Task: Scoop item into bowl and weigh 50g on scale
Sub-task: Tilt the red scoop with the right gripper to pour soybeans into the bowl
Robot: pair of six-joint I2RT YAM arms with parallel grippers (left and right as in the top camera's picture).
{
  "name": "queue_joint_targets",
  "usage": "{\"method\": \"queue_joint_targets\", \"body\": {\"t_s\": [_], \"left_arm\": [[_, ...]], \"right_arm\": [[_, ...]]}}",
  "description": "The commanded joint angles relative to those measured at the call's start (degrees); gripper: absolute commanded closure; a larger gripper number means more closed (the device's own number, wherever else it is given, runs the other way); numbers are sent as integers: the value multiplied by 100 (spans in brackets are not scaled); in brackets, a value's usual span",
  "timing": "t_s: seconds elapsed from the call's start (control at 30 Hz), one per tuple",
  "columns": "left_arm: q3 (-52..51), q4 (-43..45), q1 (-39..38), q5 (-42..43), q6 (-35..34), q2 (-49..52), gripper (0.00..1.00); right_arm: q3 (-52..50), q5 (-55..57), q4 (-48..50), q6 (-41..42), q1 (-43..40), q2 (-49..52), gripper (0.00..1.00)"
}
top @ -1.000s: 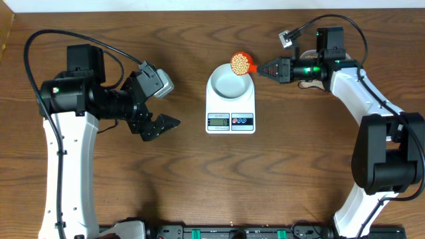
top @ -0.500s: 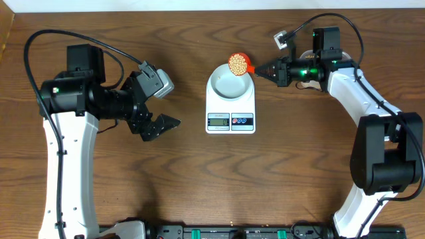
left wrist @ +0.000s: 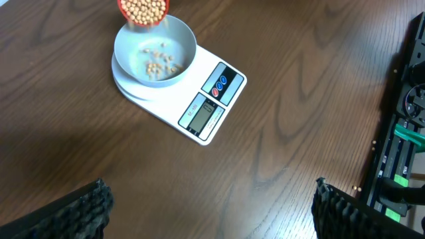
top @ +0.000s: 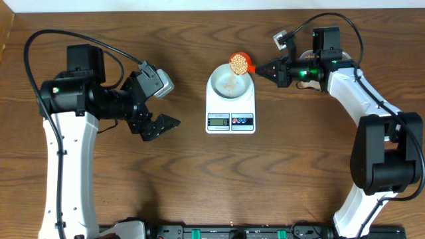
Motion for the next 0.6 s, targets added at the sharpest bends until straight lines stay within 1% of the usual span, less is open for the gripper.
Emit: {"method": "queue_joint_targets", "body": {"t_s": [0.0, 0.4, 0.57], "left_arm": [[-33, -39, 15, -15, 52, 0, 2], [-33, -39, 15, -15, 52, 0, 2], [-33, -39, 15, -15, 55, 0, 2]], "right_arm": [[13, -83, -7, -260, 35, 35, 99], [13, -83, 0, -271, 120, 35, 99], [13, -81, -17, -424, 146, 35, 99]]}}
